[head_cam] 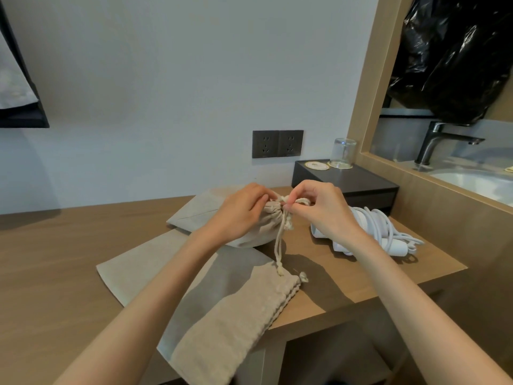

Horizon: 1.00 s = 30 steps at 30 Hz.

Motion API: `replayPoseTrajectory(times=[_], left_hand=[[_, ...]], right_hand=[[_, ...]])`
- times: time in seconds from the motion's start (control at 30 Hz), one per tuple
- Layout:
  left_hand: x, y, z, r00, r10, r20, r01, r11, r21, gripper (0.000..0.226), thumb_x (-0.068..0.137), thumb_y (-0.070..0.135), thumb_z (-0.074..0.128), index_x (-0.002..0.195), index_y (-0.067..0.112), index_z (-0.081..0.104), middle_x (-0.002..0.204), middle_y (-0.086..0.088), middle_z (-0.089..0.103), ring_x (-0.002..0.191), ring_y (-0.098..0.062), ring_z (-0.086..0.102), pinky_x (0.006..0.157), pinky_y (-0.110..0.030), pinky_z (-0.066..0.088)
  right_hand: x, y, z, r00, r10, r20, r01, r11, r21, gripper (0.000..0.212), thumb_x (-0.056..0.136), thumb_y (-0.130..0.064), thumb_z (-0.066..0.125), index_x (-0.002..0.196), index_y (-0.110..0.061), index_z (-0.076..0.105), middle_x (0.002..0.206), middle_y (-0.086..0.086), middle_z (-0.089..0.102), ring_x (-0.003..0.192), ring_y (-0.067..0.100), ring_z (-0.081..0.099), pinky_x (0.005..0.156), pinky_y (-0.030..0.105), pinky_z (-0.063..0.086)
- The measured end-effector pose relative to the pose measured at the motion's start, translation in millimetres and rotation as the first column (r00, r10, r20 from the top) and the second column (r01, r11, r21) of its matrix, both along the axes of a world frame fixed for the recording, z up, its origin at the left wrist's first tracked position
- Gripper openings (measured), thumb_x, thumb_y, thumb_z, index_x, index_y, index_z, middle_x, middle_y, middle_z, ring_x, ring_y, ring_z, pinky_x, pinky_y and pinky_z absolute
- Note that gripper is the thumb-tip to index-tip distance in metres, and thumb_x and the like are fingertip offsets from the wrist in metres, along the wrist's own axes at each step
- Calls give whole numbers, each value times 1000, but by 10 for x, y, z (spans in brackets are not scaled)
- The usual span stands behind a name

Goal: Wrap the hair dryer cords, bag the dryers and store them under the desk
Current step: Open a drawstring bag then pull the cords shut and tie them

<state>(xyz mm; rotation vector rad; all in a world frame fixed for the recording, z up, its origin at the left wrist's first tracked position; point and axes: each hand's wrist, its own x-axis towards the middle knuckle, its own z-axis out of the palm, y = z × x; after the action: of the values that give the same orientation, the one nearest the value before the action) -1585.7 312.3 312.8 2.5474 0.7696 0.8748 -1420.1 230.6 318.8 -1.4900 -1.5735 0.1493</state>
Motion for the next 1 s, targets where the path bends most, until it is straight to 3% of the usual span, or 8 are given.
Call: replayPoseTrajectory(times=[0.2, 0.37, 0.5, 0.6, 0.7, 0.83, 0.93, 1.0], left_hand=[[-27, 20, -30, 1000, -12, 19, 14, 992, -125, 25, 98, 12, 39, 104, 12, 63, 97, 5, 56, 80, -2, 50, 71, -8, 37], [-97, 41, -61, 999, -2, 45, 9, 987, -159, 23, 97, 14, 43, 100, 14, 66, 98, 3, 61, 83, -7, 53, 68, -9, 38], [-129, 66, -66, 998, -23, 61, 33, 984, -172, 22, 96, 12, 46, 97, 14, 68, 97, 3, 63, 83, -6, 55, 69, -9, 39], [-141, 92, -71, 994, -36, 102, 55, 980, -190, 20, 94, 12, 49, 94, 16, 69, 88, 6, 65, 67, 2, 53, 61, -8, 38], [-146, 111, -61, 989, -56, 139, 83, 977, -197, 15, 93, 18, 56, 102, 20, 68, 77, 13, 60, 59, 6, 51, 58, -9, 38], [-105, 101, -13, 975, -181, 127, 203, 961, -188, 20, 92, 14, 58, 107, 16, 71, 87, 9, 67, 59, 10, 50, 56, -9, 36], [-96, 122, -31, 959, -231, 163, 262, 942, -211, 18, 90, 12, 61, 104, 16, 72, 97, -2, 70, 59, 7, 48, 55, -10, 34], [-101, 131, -54, 951, -251, 179, 288, 930, -229, 17, 89, 10, 62, 99, 19, 72, 89, 9, 68, 58, 4, 48, 54, -11, 34]], right_hand=[[-91, 98, -283, 946, -188, 263, 104, 947, 303, 25, 87, -8, 65, 112, -12, 63, 102, 4, 67, 90, 16, 64, 76, 32, 55], [-117, 221, -434, 851, -310, 424, 57, 858, 511, 10, 84, -4, 67, 93, -2, 65, 86, 12, 63, 72, 23, 63, 56, 35, 56], [-136, 263, -467, 845, -332, 420, 46, 826, 561, 11, 90, -13, 51, 91, -6, 58, 84, 10, 59, 71, 21, 58, 51, 33, 53], [-125, 259, -537, 886, -290, 362, 49, 835, 549, 16, 89, -8, 59, 97, -14, 47, 87, 9, 59, 71, 20, 58, 51, 30, 52], [-96, 274, -635, 930, -209, 303, 16, 845, 535, 31, 84, -4, 65, 101, -17, 44, 88, 9, 63, 74, 14, 59, 59, 24, 51], [-27, 332, -680, 949, -101, 299, -97, 809, 580, 19, 88, -12, 60, 103, -14, 47, 87, 12, 65, 83, 13, 55, 73, 13, 46], [55, 376, -711, 932, -90, 351, -151, 785, 601, 14, 94, -22, 53, 103, -14, 49, 83, 14, 65, 79, 14, 56, 67, 19, 49], [100, 394, -723, 926, -89, 368, -164, 782, 602, 18, 96, -30, 50, 101, -13, 48, 79, 14, 63, 74, 13, 54, 60, 22, 48]])
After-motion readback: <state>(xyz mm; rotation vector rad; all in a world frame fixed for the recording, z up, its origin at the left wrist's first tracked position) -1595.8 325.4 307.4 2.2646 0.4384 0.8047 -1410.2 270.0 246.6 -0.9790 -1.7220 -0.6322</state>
